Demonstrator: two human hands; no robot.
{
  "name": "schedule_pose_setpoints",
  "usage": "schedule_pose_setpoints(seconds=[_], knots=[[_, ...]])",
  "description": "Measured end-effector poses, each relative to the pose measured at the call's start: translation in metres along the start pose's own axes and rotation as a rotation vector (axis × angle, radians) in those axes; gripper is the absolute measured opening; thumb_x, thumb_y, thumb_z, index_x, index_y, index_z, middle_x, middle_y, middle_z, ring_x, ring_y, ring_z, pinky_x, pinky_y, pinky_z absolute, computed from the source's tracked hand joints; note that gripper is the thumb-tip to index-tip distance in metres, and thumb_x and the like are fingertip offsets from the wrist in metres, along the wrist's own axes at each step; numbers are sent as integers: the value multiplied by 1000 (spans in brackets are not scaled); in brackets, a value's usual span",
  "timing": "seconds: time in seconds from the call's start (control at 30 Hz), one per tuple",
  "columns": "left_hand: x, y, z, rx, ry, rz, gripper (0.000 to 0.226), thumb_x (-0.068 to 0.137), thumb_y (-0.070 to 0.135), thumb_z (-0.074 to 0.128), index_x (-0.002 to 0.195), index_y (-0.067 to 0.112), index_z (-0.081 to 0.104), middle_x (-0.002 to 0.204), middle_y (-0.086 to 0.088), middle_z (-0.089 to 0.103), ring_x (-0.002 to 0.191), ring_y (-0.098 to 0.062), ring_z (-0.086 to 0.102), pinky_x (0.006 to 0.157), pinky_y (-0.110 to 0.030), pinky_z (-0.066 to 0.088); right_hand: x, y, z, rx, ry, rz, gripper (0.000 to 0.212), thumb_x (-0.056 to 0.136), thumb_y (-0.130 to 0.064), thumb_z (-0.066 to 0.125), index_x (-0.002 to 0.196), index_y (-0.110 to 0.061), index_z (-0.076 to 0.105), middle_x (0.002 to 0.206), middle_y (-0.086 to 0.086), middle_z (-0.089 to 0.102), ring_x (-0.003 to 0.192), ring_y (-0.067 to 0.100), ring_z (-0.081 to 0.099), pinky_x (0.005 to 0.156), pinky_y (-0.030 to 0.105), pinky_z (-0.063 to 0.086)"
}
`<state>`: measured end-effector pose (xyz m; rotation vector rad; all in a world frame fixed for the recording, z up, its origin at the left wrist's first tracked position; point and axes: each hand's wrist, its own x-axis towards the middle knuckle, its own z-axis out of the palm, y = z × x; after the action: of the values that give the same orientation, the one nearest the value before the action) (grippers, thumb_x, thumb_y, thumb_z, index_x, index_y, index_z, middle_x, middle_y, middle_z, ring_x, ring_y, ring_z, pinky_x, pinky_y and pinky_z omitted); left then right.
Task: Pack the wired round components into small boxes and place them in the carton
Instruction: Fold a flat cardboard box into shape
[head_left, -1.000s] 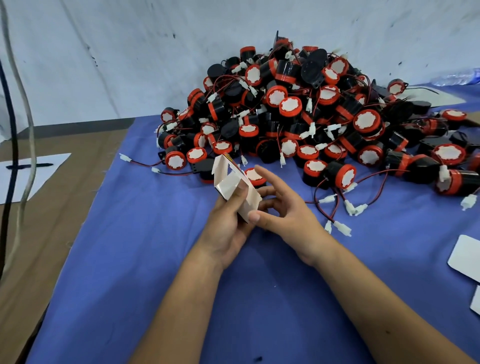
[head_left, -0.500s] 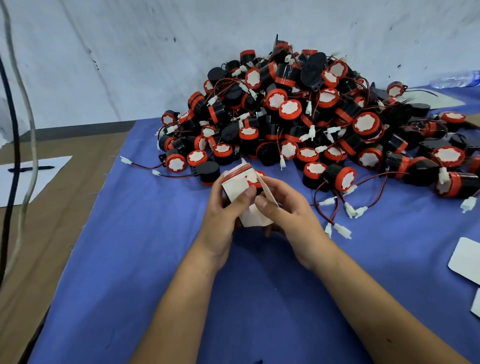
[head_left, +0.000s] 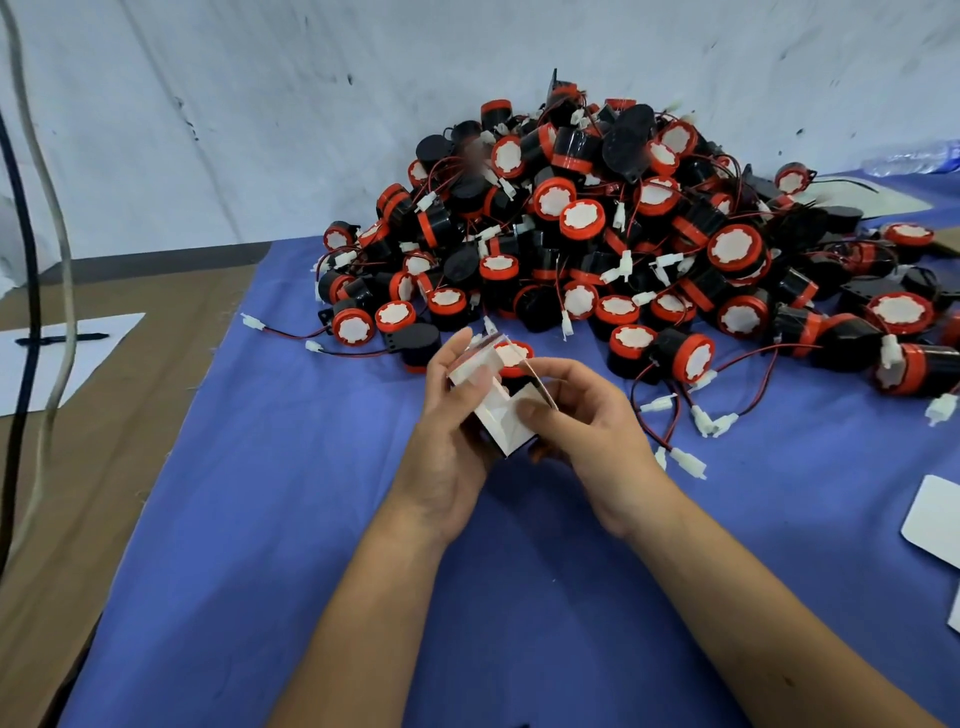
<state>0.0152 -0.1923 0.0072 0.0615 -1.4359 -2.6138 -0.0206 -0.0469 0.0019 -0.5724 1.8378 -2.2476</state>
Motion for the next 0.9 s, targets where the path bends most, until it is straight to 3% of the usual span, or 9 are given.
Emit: schedule_pose_setpoints(seconds=[0.13,0.23,0.33,0.43,0.6,0.7,0.77,0.83,0.9], knots=[[-2,4,3,-124,56,-65,73,86,66,61,142,20,56,135,-14,68,118,-34,69,85,-49,61,-2,3,2,-182,-3,-95,38,90,0,70,115,-27,65,93,3,68,83,24,70,58,33,58],[0,1,6,40,131,0,62,87,62,62,137,26,56,137,-12,67,123,-38,66,88,-50,60,-3,7,7,-112,14,-58,38,90,-3,73,116,-27,58,96,4,66,80,30,72,55,37,59],[1,-8,11,244,250,108,51,87,69,61,128,38,57,123,2,73,115,-24,71,92,-50,61,-6,6,12,9,32,-25,35,93,-9,74,107,-21,44,101,5,70,76,28,74,56,39,60],[2,-14,12,299,363,220,56,78,82,63,120,44,59,110,12,75,101,-8,74,75,-32,63,-11,7,18,-43,-20,-97,34,95,-7,71,89,-20,40,97,5,72,88,28,76,64,49,63],[7,-3,-4,317,451,356,58,74,75,63,117,36,59,115,7,71,108,-10,70,84,-32,60,-13,7,18,49,-289,-85,4,95,-5,53,96,-4,49,111,4,71,106,29,69,81,50,63],[5,3,-8,510,411,455,52,79,70,61,118,37,58,105,27,70,97,4,69,74,-17,55,-11,4,16,-74,-199,-73,30,97,-41,52,110,-16,58,120,0,66,109,25,63,71,39,58],[2,3,-9,699,311,472,54,84,69,59,127,37,56,110,34,67,98,5,68,74,-13,53,-7,3,12,-185,-110,-82,48,89,-59,58,126,-28,58,123,-9,66,113,15,62,79,36,56],[0,-1,-8,735,180,418,63,89,71,53,138,33,52,119,29,67,106,0,69,81,-18,55,-3,3,6,-266,-85,-117,55,84,-58,67,131,-32,58,120,-11,68,108,10,63,88,31,55],[0,-7,-6,682,77,329,62,97,70,38,148,34,45,120,22,68,112,-5,67,90,-29,58,-1,2,2,-313,-49,-150,49,82,-53,76,124,-30,63,109,-12,71,93,6,64,84,22,53]])
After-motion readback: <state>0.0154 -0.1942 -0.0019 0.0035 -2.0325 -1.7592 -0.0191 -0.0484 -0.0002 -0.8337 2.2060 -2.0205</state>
